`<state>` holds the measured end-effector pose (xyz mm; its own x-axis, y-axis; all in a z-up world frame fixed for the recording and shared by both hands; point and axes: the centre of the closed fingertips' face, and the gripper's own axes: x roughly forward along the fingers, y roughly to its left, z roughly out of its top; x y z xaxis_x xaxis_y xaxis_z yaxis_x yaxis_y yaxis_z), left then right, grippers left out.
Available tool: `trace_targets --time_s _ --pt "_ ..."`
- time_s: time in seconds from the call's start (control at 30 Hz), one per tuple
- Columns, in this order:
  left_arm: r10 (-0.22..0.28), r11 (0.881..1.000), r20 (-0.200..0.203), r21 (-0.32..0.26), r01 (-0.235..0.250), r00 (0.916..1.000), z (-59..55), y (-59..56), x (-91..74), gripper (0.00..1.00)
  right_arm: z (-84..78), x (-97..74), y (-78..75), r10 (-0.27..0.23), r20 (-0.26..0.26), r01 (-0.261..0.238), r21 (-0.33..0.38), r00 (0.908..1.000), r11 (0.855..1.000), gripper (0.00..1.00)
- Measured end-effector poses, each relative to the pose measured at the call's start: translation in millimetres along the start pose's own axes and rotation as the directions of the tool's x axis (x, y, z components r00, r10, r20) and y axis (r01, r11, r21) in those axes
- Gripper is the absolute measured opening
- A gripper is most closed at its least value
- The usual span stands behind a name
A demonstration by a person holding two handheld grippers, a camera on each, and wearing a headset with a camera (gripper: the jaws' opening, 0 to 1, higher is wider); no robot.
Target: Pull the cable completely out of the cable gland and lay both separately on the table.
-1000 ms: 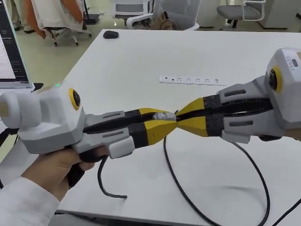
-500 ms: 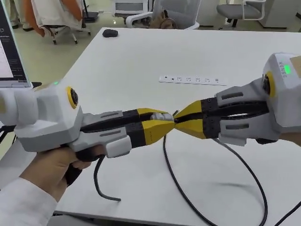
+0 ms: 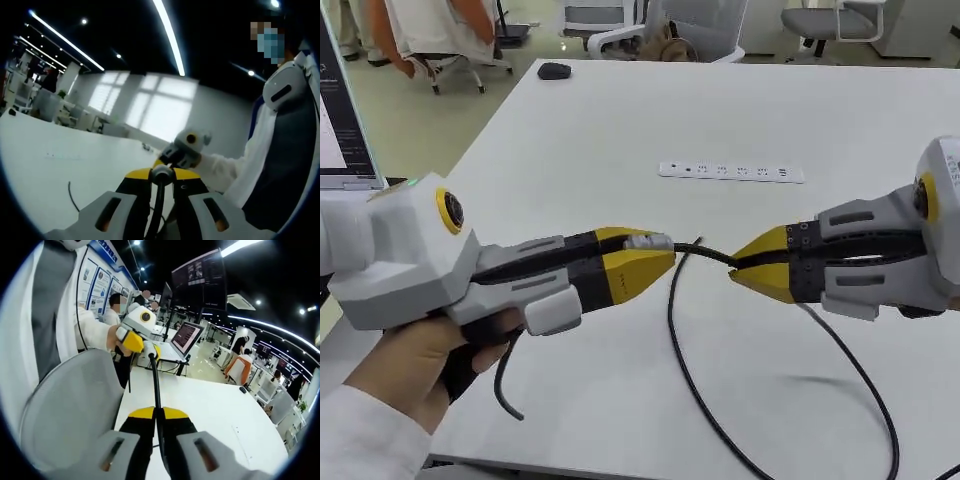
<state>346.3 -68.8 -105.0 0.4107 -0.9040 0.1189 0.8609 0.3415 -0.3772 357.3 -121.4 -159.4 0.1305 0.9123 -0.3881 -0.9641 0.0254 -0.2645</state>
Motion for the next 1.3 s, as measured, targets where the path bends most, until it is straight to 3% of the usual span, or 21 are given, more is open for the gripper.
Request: trace_targets --time_s 0.33,0.53,0.97,1.03,1.13,1.2,1.3 --pt "0.004 1.0 0.023 -0.001 -0.004 0.9997 3.6 1.8 0.7 0.17 -28.2 -16.3 -0.2 -0.044 -0.032 0.046 0.071 0.9985 0.996 0.02" --pt "-0.003 1.0 -0.012 0.011 0.003 0.9999 -4.9 -1.4 6.0 0.17 -33.6 -17.1 3.7 -0.044 -0.042 0.047 0.082 0.9982 0.996 0.03" --pt "-0.01 1.0 -0.019 0.019 0.011 0.9998 -4.9 -4.6 7.4 0.17 -35.9 -12.7 5.5 -0.03 -0.06 0.033 0.048 0.9977 0.998 0.04" --pt "-0.014 1.0 -0.017 0.017 0.014 0.9998 -4.4 -5.2 7.6 0.17 -35.0 -11.5 5.4 -0.034 -0.069 0.037 0.038 0.997 0.999 0.04" --pt "-0.015 1.0 -0.01 0.009 0.015 0.9998 -3.5 -5.3 7.9 0.17 -27.9 -10.9 6.1 -0.037 -0.062 0.04 0.044 0.9974 0.998 0.18" --pt "-0.016 1.0 -0.013 0.01 0.016 0.9998 -4.9 -5.0 7.9 0.17 -17.4 -10.8 7.1 -0.039 -0.037 0.04 0.041 0.9986 0.998 0.23" --pt "-0.021 1.0 -0.023 0.004 0.021 0.9995 -7.3 -5.8 7.6 0.17 2.8 -9.1 8.4 -0.032 0.016 0.031 0.041 0.9994 0.999 0.22"
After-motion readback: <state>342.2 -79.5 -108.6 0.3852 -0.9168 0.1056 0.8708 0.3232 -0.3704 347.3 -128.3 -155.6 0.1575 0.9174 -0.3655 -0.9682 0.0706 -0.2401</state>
